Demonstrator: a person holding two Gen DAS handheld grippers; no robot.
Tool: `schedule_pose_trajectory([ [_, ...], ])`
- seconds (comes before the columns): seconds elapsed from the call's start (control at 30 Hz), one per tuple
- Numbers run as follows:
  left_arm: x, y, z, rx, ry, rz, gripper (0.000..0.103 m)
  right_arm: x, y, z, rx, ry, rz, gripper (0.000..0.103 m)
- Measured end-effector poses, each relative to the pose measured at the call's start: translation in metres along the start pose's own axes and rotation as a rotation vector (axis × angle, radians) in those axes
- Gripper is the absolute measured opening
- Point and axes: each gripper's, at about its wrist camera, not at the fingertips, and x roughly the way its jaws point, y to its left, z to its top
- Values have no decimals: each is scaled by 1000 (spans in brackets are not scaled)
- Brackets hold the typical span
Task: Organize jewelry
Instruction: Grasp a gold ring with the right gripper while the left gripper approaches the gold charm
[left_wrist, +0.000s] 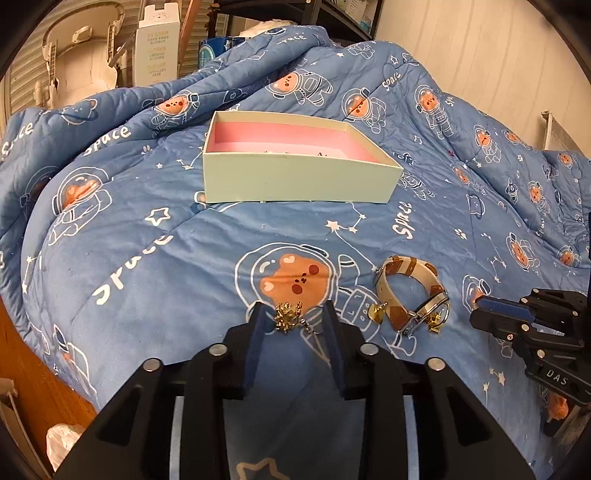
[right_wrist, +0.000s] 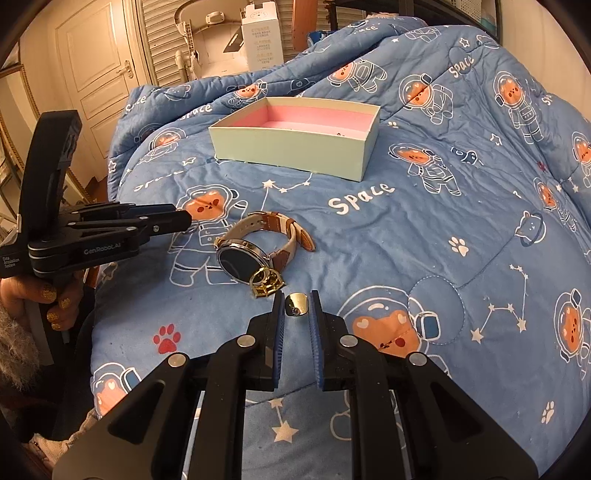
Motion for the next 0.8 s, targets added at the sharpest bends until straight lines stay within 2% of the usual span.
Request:
schedule_pose_trajectory([
  [0.23,-17,3,-11,25,-18,11,39,1,1,-1,1,1,4,14],
  [0.33,-24,-8,-15,35,-21,-46,36,1,2,-1,0,3,5,14],
  [0.4,-20,-16,-16,53,-3,-63,35,2,3,-1,-1,6,4,14],
  [0.5,-5,-23,-18,67,33,-49,34,3,3,-2,1,7,2,14],
  [0.57,3,-20,-17,45,33,-27,34,2,3,-2,2,7,4,14],
  [0.67,8,-15,-11,10,27,-47,34,2,3,-2,0,9,2,14],
  [0.8,15,-15,-3,16,23,-52,33,4,0,-3,17,15,0,14],
])
